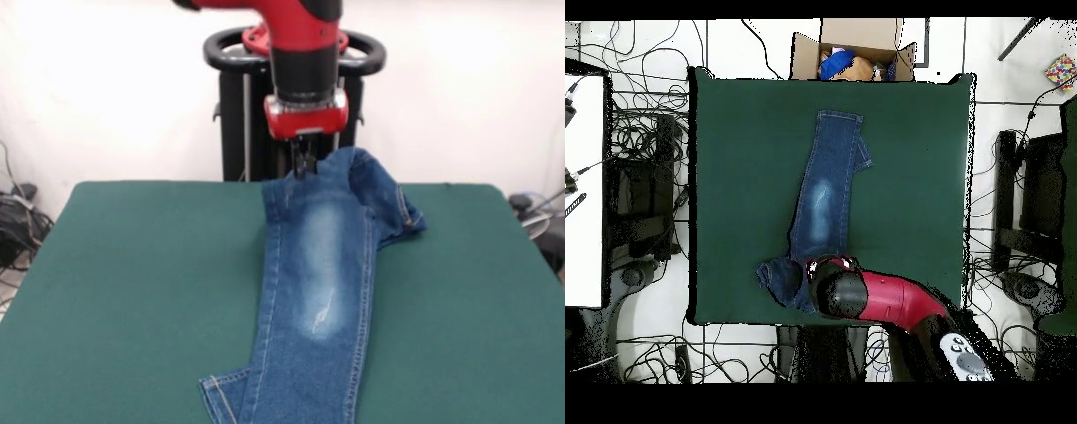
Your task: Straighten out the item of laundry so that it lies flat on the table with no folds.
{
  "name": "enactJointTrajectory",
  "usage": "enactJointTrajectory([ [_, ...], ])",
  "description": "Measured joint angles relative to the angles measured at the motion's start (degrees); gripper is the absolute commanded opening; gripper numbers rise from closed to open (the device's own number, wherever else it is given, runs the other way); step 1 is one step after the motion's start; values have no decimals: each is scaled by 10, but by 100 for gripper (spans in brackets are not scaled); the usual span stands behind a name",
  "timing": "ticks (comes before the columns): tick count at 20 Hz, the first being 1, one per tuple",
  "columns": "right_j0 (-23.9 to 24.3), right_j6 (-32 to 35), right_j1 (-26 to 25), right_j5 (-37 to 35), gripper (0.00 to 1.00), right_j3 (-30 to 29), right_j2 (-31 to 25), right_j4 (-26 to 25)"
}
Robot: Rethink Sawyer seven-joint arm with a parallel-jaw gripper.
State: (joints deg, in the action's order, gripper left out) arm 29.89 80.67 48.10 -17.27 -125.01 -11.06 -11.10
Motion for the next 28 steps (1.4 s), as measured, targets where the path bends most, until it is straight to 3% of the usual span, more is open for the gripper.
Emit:
enactJointTrajectory([
  [15,-9,0,107,-38,0,-2,0,34],
  [23,-23,0,173,-102,0,-2,1,51],
  [28,-23,0,151,-82,0,-2,1,50],
])
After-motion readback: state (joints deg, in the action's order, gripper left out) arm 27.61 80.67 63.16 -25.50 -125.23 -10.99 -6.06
